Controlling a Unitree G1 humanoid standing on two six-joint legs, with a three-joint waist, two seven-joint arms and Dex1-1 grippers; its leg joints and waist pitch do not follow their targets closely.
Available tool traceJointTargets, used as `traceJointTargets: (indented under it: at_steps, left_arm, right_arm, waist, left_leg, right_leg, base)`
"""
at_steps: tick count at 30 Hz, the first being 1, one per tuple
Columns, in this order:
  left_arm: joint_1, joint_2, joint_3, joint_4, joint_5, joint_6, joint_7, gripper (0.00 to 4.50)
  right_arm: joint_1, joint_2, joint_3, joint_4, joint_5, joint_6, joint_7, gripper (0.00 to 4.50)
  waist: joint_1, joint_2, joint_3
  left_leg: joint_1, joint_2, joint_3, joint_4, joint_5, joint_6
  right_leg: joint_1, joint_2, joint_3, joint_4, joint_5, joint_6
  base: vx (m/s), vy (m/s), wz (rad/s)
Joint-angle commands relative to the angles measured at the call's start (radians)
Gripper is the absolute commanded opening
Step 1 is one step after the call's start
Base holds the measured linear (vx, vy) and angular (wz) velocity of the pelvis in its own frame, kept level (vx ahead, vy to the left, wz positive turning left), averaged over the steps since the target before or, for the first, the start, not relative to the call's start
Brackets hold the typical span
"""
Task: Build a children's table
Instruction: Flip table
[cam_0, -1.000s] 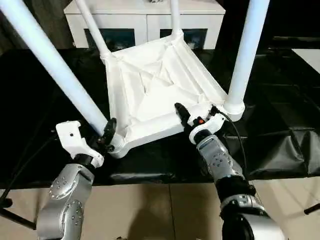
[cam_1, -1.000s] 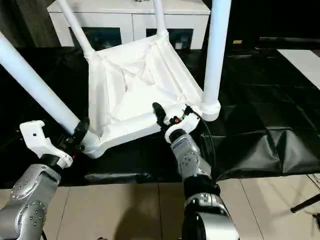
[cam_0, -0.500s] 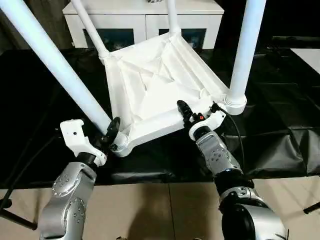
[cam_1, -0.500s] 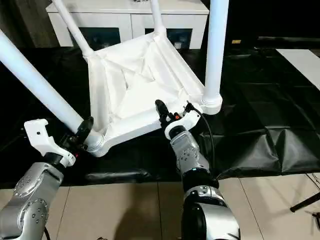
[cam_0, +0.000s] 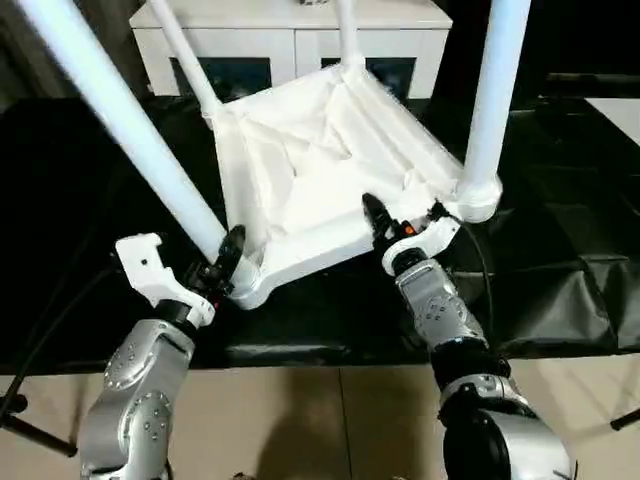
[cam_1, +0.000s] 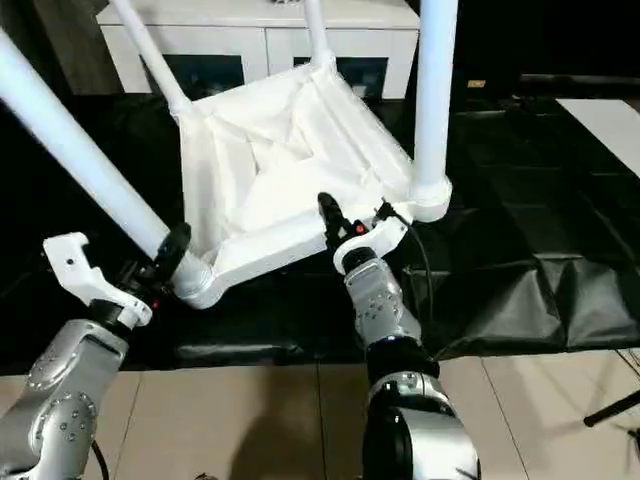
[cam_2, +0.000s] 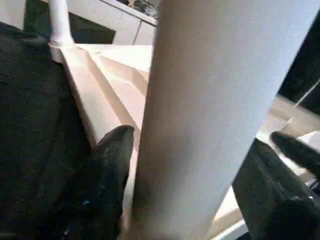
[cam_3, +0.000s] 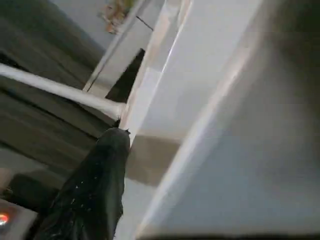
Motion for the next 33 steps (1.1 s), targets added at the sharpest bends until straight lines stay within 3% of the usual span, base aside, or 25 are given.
traceJointTargets:
  at_steps: [1,6,11,15,18,22,27,33]
  left_arm:
    - [-0.002,0.02,0.044,-0.006,-0.025,0.0,-0.011,3.46]
    - [-0.007,0.039,0.14,0.019,-0.072,-0.045,0.002,3.91]
    - [-0.055,0.039,0.285,0.061,-0.148,-0.125,0.072,4.01]
    - [-0.067,0.05,0.329,0.088,-0.15,-0.15,0.094,4.01]
    - [-0.082,0.084,0.408,0.134,-0.185,-0.193,0.114,4.01]
    - [-0.076,0.096,0.429,0.114,-0.267,-0.193,0.058,4.01]
    - [-0.086,0.109,0.462,0.124,-0.293,-0.234,0.048,4.01]
    - [-0.097,0.119,0.477,0.137,-0.338,-0.231,0.079,4.01]
  right_arm:
    - [0.015,-0.049,0.036,-0.095,-0.103,-0.043,-0.052,2.51]
    - [0.037,-0.082,0.016,-0.19,-0.09,-0.02,-0.066,2.46]
    - [0.063,-0.124,0.002,-0.27,-0.083,-0.002,-0.084,2.45]
    - [0.072,-0.141,0.002,-0.298,-0.09,0.012,-0.098,2.45]
    - [0.092,-0.204,0.028,-0.353,-0.12,0.087,-0.103,2.45]
    - [0.112,-0.267,0.044,-0.4,-0.137,0.161,-0.105,2.45]
    - [0.101,-0.333,0.025,-0.408,-0.145,0.183,-0.123,2.45]
    - [0.084,-0.381,0.009,-0.411,-0.131,0.208,-0.15,2.44]
  waist:
    - [0.0,0.004,-0.073]
    - [-0.001,0.007,-0.07]
    - [0.001,0.01,-0.074]
    - [-0.002,0.007,-0.074]
    - [-0.001,0.007,-0.073]
    - [0.001,0.006,-0.074]
    - [0.004,0.005,-0.072]
    - [0.014,0.004,-0.06]
  left_leg:
    - [0.001,0.029,-0.002,-0.063,-0.003,0.073]
    - [0.01,0.03,-0.001,-0.071,-0.083,0.034]
    - [0.005,0.027,-0.003,-0.068,-0.048,0.031]
    - [0.003,0.027,-0.004,-0.069,-0.059,0.025]
    - [0.004,0.024,-0.004,-0.07,-0.059,0.015]
    - [0.005,0.024,-0.003,-0.069,-0.06,0.0]
    - [0.006,0.024,-0.001,-0.069,-0.068,-0.001]
    - [0.022,0.024,0.001,-0.076,-0.186,-0.039]
  right_leg:
    - [0.061,-0.066,0.048,-0.054,0.031,-0.233]
    - [0.056,-0.063,0.049,-0.062,-0.036,-0.217]
    - [0.059,-0.061,0.05,-0.055,0.034,-0.214]
    - [0.062,-0.062,0.049,-0.057,0.01,-0.202]
    - [0.062,-0.06,0.049,-0.059,0.001,-0.188]
    - [0.062,-0.059,0.05,-0.057,0.005,-0.183]
    - [0.061,-0.059,0.05,-0.061,-0.014,-0.177]
    - [0.053,-0.058,0.053,-0.079,-0.19,-0.139]
  base:
    - [0.0,0.0,0.0]
    - [0.0,0.0,0.0]
    - [0.0,0.0,0.0]
    - [0.0,0.0,0.0]
    - [0.0,0.0,0.0]
    - [0.0,0.0,0.0]
    - [0.0,0.0,0.0]
    - [0.0,0.0,0.0]
